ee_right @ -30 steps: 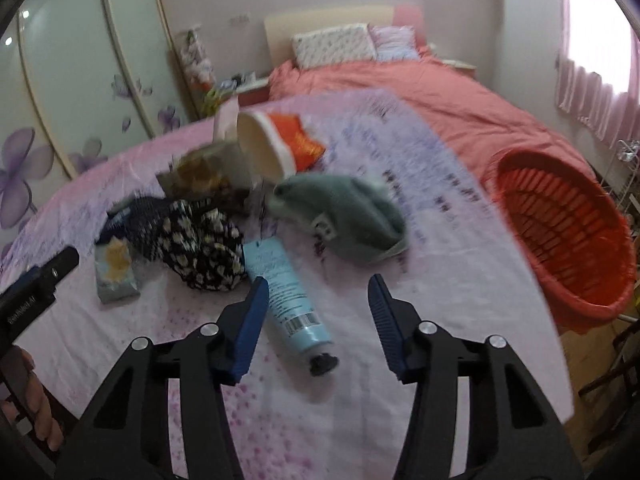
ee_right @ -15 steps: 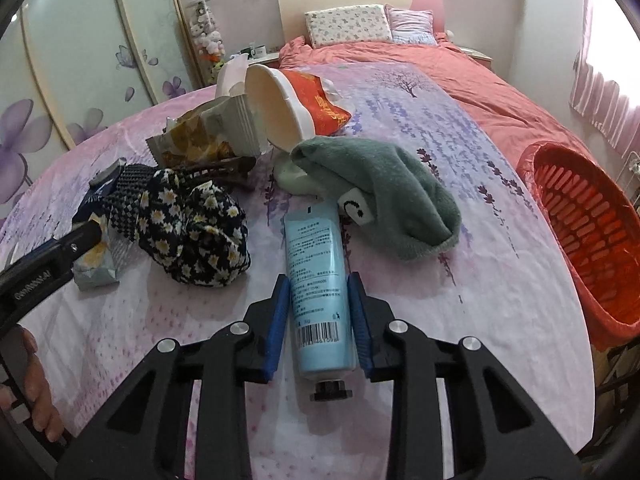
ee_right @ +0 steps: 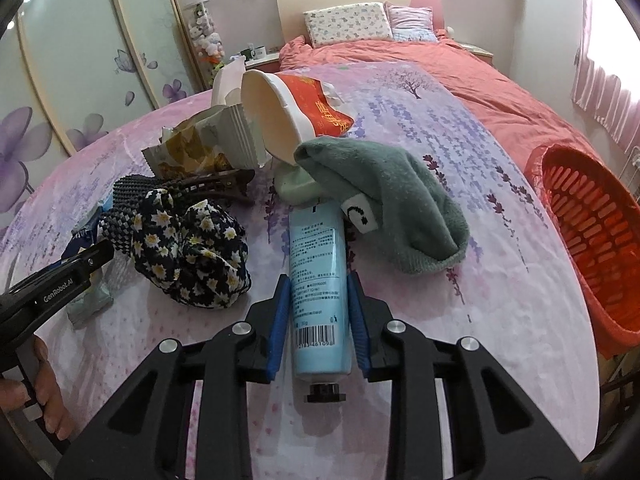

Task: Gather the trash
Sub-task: 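Grasp the blue cracker bag with the left tool while the right tool holds the tube, then carry the tube and bag over the orange basket and open both tools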

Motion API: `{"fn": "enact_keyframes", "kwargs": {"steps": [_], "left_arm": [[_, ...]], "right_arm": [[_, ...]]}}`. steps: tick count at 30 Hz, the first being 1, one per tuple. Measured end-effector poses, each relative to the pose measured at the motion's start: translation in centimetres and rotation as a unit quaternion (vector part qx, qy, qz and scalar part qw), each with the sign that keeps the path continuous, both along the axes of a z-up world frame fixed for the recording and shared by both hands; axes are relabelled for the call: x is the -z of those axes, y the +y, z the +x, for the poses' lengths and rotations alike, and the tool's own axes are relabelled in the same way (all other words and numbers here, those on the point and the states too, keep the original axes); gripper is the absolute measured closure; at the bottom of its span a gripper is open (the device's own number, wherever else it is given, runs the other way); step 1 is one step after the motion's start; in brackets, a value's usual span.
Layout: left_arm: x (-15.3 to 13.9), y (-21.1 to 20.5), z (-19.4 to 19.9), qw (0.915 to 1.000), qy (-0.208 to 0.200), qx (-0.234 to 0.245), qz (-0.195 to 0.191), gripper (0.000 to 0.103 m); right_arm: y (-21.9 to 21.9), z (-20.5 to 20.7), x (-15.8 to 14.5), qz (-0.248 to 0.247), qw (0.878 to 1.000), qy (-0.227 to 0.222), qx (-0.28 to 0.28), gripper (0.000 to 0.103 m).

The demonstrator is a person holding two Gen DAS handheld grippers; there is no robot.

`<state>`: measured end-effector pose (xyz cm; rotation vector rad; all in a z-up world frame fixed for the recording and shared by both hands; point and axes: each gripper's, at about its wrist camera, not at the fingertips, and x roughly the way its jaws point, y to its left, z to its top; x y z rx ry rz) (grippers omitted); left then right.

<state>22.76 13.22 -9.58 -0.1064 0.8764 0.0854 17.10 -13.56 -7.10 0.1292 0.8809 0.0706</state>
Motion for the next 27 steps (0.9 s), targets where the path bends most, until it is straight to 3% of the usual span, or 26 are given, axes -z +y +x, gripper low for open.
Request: {"fn": "enact_keyframes", "kwargs": {"steps": [6, 11, 14, 27], "left_arm": [[0.5, 1.6, 0.5, 0.9998, 0.005, -0.008, -0.015, 0.051], [-0.1, 2.4, 0.3, 0.9992, -0.002, 0.009, -0.039, 0.07], [-1.0, 2.9, 0.0, 0.9987, -0.015, 0.02, -0.044, 0.075], [-6.4, 1.3, -2.0, 0.9954, -0.067, 0.05, -0.046, 0.077]], "right_arm": [[0.0, 0.1, 0.3, -0.004, 1.0, -0.004, -0.003, 0.074], [0.0, -0.1, -0.1, 0.01, 1.0, -0.006, -0.007, 0.075], [0.1, -0.5, -1.1, 0.017, 1.0, -0.02, -0.013, 0.075], [-0.2, -1.6, -4.5, 0.037, 0.997, -0.066, -0.023, 0.075]]}}
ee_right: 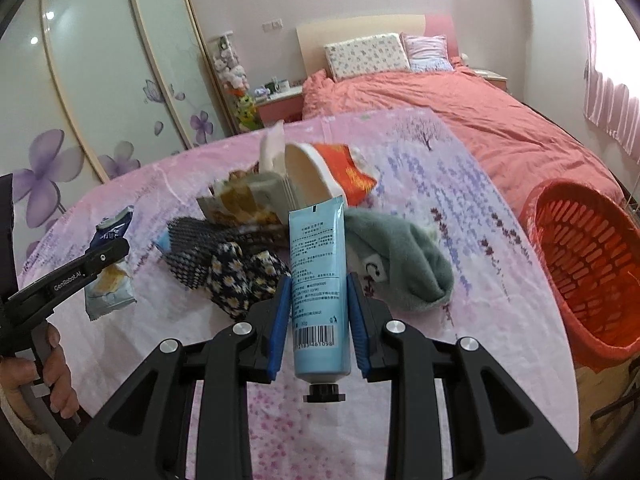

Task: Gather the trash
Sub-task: 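Carry the tube and bag over the orange basket and open both tools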

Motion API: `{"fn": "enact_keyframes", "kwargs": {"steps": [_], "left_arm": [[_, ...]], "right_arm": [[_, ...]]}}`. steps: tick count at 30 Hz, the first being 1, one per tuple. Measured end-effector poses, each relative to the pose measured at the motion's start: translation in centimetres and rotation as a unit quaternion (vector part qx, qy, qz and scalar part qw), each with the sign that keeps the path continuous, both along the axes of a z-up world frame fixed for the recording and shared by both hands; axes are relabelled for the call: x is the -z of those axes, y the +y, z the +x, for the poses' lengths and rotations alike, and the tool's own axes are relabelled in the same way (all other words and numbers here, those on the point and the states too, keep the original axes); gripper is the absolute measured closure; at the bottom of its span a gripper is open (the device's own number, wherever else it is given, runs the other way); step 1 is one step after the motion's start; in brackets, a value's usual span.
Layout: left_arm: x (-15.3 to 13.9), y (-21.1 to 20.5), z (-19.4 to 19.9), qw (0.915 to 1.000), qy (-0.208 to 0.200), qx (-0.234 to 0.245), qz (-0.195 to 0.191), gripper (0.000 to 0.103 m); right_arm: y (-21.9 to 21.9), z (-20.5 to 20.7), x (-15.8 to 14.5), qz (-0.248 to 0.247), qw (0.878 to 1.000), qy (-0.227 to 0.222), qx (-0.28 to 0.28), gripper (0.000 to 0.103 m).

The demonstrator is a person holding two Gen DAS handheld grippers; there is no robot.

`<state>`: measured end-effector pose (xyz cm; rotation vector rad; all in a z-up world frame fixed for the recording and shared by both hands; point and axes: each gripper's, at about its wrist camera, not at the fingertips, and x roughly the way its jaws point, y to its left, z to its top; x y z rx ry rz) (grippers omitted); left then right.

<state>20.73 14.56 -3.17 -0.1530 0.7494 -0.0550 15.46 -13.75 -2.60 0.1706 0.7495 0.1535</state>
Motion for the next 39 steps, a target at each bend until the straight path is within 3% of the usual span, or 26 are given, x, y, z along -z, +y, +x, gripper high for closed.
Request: {"fn": "enact_keyframes", "kwargs": {"steps": [7, 13, 18, 22, 28, 36, 37, 39], "left_arm": [[-3.8, -4.2, -1.1, 0.9982, -0.031, 0.049, -0.017, 0.077], [-5.9, -10.1, -1.2, 0.992, -0.051, 0.113, -0.026, 0.077], [-7.0, -16.1, -1.2, 0.9804, -0.057, 0.181, -0.052, 0.077], [-7.4, -22.8, -1.4, 0.9662, -0.061, 0.246, -0.049, 0.077], [-5.7, -31.5, 0.3, 0.9472, -0.038, 0.316, -0.04, 0.076], [-2.3, -39.0, 3.2, 0.9336, -0.014, 0.357, -0.025, 0.075], [-1.8, -39.8, 3.7, 0.9327, -0.007, 0.36, -0.024, 0.074], [-0.8, -40.9, 4.9, 0.933, 0.007, 0.359, -0.022, 0.062]], "right_arm": [[-2.8, -1.0, -2.6, 0.017, 0.999, -0.035, 0.029, 0.075], [-7.2, -1.8, -4.6, 0.015, 0.994, -0.068, 0.085, 0.075], [-12.5, -2.4, -5.3, 0.024, 0.986, -0.085, 0.144, 0.075], [-16.1, -2.7, -5.4, 0.022, 0.978, -0.093, 0.184, 0.075], [-20.6, -2.5, -3.8, 0.035, 0.969, -0.082, 0.229, 0.075], [-25.7, -1.2, -1.6, 0.07, 0.959, -0.059, 0.269, 0.074], [-26.2, -1.0, -1.5, 0.077, 0.958, -0.056, 0.271, 0.074], [-27.6, -0.5, -0.7, 0.1, 0.956, -0.046, 0.273, 0.074]]}}
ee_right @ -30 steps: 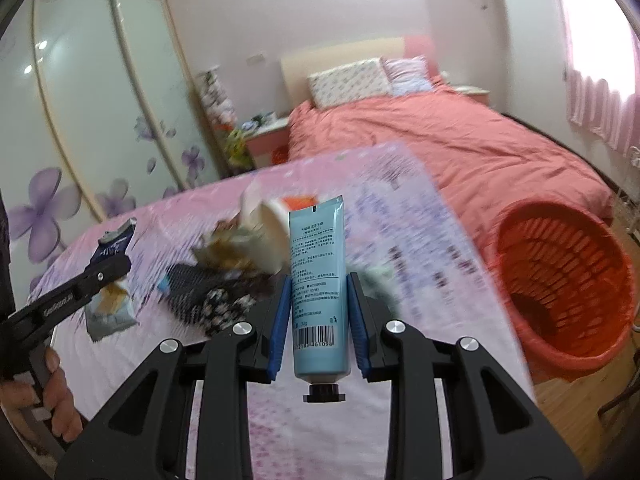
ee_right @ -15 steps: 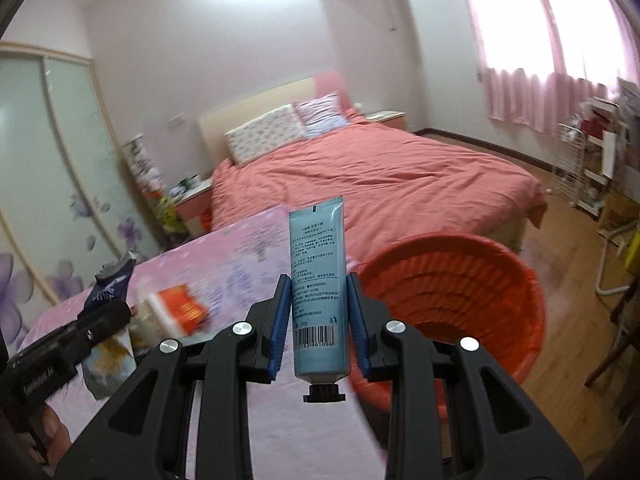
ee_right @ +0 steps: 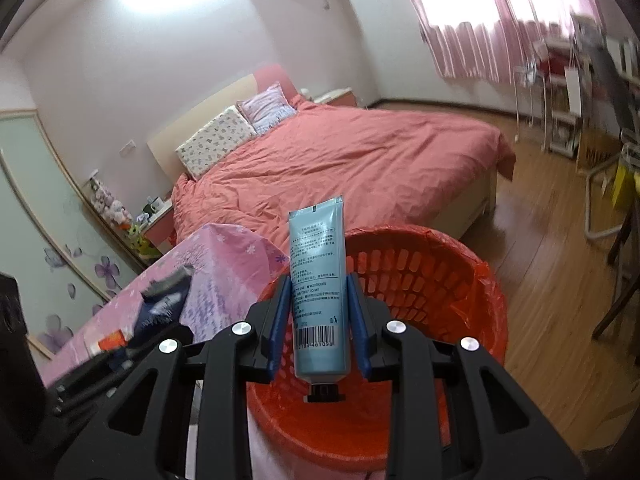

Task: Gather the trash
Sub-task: 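Carry the tube and bag over the orange basket and open both tools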

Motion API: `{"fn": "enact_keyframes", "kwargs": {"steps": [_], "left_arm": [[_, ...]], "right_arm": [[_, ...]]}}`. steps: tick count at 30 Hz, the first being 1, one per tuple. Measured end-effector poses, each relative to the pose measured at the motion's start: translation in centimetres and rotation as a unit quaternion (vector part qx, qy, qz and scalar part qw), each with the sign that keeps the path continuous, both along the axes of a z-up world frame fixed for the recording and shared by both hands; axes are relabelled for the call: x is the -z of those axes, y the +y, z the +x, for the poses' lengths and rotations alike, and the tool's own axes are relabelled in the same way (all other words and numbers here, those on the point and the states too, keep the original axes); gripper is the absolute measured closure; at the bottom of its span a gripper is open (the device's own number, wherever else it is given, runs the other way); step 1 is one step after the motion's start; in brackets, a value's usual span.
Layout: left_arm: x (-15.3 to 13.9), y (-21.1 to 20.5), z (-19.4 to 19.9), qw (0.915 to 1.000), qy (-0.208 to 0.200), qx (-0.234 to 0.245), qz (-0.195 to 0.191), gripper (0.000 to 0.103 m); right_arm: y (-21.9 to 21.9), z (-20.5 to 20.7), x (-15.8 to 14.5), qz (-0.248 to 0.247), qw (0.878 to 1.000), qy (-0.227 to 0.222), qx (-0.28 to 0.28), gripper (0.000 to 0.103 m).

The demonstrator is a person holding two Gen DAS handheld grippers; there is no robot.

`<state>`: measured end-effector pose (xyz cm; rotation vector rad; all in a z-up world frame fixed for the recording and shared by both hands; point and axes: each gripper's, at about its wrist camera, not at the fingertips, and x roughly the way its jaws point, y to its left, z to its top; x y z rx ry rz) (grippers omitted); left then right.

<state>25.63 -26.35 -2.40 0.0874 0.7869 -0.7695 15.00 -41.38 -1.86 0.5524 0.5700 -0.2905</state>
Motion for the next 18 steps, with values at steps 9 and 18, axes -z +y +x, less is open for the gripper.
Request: {"fn": "enact_keyframes", "kwargs": {"steps": [9, 18], "left_arm": [[2.3, 3.0, 1.1, 0.9973, 0.005, -0.053, 0.051, 0.038], [0.5, 13.3, -2.3, 0.9882, -0.039, -0.125, 0.08, 0.038]], "right_arm": [[-0.6, -0.4, 2.1, 0.02, 0.999, 0.034, 0.02, 0.057], [4.8, -0.1, 0.9, -0.045, 0.998, 0.045, -0.025, 0.057]]}}
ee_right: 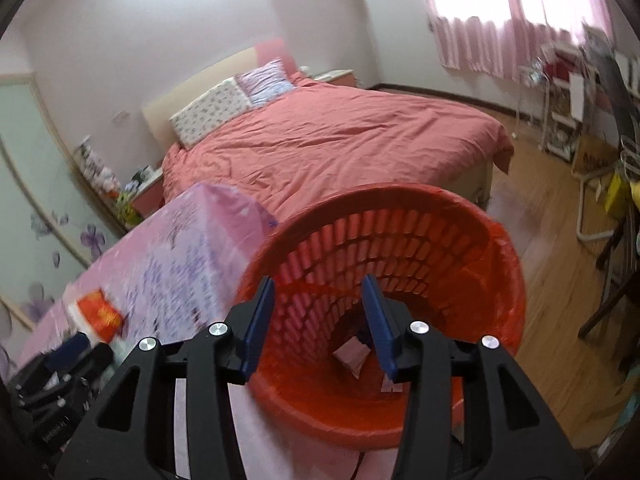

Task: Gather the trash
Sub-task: 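Carry the tube and bag over the orange basket and open both tools, then grasp the grey-green sock with the right tool while the left tool grasps the floral cloth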

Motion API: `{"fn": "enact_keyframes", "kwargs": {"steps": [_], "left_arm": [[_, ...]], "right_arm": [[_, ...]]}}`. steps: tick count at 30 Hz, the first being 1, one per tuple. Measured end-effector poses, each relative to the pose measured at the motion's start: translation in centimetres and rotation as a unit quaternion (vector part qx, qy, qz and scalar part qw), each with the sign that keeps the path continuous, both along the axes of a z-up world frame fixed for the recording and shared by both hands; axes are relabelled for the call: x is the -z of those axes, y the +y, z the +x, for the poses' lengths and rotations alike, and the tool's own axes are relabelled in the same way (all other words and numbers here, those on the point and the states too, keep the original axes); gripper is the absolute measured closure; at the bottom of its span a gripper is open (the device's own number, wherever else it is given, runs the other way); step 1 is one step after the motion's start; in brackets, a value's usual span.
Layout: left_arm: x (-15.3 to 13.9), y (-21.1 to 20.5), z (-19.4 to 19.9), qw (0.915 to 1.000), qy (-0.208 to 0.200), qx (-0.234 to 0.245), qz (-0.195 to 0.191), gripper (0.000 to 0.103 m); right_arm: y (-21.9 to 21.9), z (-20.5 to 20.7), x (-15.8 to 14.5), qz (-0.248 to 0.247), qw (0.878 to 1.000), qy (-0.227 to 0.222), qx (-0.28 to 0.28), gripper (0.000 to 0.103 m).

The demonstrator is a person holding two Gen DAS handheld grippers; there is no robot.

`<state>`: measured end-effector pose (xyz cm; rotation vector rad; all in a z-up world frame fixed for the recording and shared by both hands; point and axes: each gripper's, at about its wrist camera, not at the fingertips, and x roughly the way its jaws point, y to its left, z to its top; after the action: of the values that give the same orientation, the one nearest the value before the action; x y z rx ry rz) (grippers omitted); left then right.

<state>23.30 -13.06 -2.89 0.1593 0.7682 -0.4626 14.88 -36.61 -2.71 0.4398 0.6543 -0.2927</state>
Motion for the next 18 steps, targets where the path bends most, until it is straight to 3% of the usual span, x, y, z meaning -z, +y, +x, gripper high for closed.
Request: {"fn": "enact_keyframes", "kwargs": {"steps": [9, 18], "left_arm": [[0.2, 12.6, -1.3, 0.9933, -0.016, -0.115, 0.006, 0.037], [2.6, 15.7, -2.2, 0.9931, -0.006, -0.117, 0.003, 0.041]], "right_arm": [[8.0, 1.0, -0.4, -0.043, 0.995, 0.008, -0.093, 0.057], [14.6, 2.7, 0.6, -0.026, 0.984, 0.013, -0.178, 0.057]]}}
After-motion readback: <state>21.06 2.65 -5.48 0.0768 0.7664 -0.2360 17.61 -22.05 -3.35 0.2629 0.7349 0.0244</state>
